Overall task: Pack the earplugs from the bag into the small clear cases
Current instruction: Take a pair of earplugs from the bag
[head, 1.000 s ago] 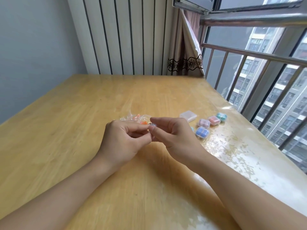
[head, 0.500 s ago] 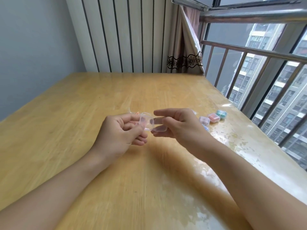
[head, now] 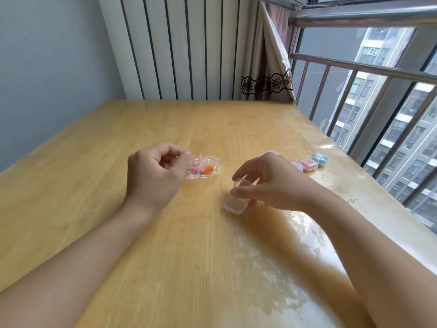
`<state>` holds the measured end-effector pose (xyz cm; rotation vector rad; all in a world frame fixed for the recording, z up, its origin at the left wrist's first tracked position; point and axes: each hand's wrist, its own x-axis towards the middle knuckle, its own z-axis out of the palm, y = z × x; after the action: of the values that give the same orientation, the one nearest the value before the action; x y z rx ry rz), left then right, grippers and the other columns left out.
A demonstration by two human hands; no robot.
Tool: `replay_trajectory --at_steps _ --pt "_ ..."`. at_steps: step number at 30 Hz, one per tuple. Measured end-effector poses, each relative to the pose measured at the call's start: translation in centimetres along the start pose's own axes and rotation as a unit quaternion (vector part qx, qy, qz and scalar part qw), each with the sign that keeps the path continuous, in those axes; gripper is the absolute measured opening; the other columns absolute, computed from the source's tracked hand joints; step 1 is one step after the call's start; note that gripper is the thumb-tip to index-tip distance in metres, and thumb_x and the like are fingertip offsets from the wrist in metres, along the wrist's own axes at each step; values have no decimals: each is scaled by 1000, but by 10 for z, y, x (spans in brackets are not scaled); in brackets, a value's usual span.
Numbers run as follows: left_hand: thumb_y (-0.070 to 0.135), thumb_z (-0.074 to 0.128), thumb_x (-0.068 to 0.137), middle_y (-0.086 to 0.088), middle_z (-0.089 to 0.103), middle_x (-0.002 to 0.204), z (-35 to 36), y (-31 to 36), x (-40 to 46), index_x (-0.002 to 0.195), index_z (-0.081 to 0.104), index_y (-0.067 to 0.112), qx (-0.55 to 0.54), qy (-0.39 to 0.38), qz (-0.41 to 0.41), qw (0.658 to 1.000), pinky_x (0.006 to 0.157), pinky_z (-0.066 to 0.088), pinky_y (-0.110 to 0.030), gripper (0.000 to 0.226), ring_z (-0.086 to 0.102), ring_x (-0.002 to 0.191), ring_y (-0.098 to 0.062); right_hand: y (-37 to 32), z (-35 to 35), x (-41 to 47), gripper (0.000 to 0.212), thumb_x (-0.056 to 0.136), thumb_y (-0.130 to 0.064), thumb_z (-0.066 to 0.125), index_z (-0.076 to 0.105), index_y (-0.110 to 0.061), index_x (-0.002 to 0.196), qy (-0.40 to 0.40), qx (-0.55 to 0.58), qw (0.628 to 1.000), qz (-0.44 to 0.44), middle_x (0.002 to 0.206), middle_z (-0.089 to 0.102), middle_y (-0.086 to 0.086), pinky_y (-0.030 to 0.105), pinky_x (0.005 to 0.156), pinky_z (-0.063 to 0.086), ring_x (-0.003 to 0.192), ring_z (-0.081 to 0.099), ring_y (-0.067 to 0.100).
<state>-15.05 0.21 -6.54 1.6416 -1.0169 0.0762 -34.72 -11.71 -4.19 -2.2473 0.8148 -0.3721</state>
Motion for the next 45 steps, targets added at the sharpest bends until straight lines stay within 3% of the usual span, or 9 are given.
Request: replay_trajectory --at_steps 5,8,17,21,29,32,37,42,45 --pt "42 63 92 0 59 132 10 -35 16 137 56 20 134 -101 -83 982 105 42 -38 51 49 129 -23 -3 -6 1 23 88 -43 74 78 -24 101 101 -74 990 -58 94 74 -16 18 64 51 77 68 -3" --pt "55 54 93 3 50 149 11 -35 20 153 35 23 159 -177 -145 961 118 30 -42 71 40 141 -24 -5 -5 4 12 93 -27 70 80 -20 95 205 -22 973 -102 86 73 -19 16 64 48 70 64 -9" --pt "32 80 82 9 69 111 6 -37 20 136 55 26 19 -204 -155 966 106 48 -39 60 66 109 -16 -24 34 47 22 95 -17 56 77 -20 102 33 -258 959 -113 100 75 6 43 79 56 96 63 29" --pt "38 69 92 0 78 90 2 -28 18 103 76 25 -102 -236 -167 952 83 54 -25 19 73 82 -11 -16 37 44 25 96 -19 60 73 -27 116 33 -190 976 -101 98 72 -5 34 75 52 87 61 21" --pt "23 55 103 -5 75 83 4 -29 20 98 76 8 -145 -171 -201 953 58 53 -12 26 73 66 -3 -12 41 48 53 86 -31 76 61 -31 137 59 -166 976 -127 91 56 -4 19 57 29 81 44 15" --pt "22 55 103 0 74 78 4 -30 22 93 75 11 -130 -106 -184 968 58 52 -14 25 72 62 -3 -10 43 46 60 82 -29 80 59 -35 138 46 -119 986 -112 83 54 -2 18 48 32 70 47 16" --pt "33 62 98 -12 77 82 3 -38 24 84 78 19 -121 -57 -175 975 80 61 -43 26 73 77 -37 -7 44 46 69 80 -32 83 55 -35 143 46 -108 988 -102 84 55 2 16 48 35 64 47 10" --pt "26 79 82 -8 73 81 3 -28 22 87 79 12 -161 -127 -187 961 60 57 -25 15 63 66 -19 -5 45 46 72 74 -36 89 59 -33 139 56 -69 993 -83 78 49 -8 24 50 41 64 57 18" --pt "22 86 74 -18 68 76 1 -29 22 79 79 7 -161 -103 -213 958 62 60 -31 17 56 63 -21 -4 44 46 56 74 -26 88 69 -27 127 61 -65 992 -91 78 50 -11 19 50 38 69 56 17"
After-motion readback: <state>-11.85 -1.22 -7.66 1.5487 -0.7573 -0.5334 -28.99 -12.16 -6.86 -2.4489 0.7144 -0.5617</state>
